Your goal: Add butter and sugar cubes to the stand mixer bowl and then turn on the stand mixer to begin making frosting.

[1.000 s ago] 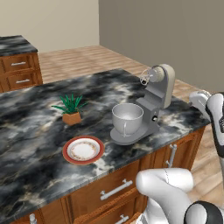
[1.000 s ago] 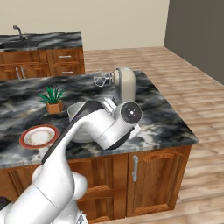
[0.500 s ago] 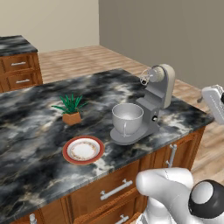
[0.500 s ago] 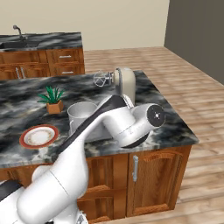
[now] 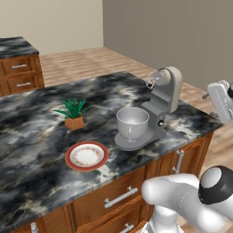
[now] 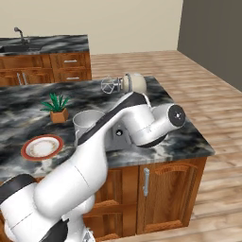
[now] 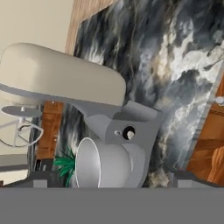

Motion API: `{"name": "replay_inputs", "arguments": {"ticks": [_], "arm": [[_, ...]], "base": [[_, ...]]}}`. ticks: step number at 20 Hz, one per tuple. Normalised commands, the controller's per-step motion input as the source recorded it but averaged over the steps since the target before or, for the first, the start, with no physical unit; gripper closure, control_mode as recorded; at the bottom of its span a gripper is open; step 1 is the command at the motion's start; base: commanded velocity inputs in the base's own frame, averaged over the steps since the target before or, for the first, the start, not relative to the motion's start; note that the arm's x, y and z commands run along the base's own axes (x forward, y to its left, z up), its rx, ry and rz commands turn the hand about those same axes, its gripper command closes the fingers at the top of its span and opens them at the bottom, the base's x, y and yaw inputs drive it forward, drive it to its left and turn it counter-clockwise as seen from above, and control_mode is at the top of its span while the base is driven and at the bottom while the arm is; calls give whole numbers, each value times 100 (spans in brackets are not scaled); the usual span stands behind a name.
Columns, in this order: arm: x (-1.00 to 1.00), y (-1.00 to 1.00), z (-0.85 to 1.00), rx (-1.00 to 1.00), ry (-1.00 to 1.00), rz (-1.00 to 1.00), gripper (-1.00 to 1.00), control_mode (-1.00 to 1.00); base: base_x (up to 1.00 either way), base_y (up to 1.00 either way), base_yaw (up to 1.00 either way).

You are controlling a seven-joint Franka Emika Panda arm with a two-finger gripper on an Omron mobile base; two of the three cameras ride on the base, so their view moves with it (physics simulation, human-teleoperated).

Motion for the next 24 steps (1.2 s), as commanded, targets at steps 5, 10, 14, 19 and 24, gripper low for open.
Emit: {"name": "replay_inputs", "arguments": {"ticks": [5, 10, 14, 19, 24], "arm": [[38, -1, 0, 5, 0, 0, -100, -100], [37, -10, -7, 3, 0, 0, -100, -100], [40, -16, -11, 2, 0, 0, -100, -100], [41, -19, -12, 3, 0, 0, -100, -100], [35, -20, -11, 3, 0, 1, -100, -100]], "base": [[0, 0, 0], [0, 0, 0], [0, 0, 0], [0, 0, 0], [0, 0, 0]]}}
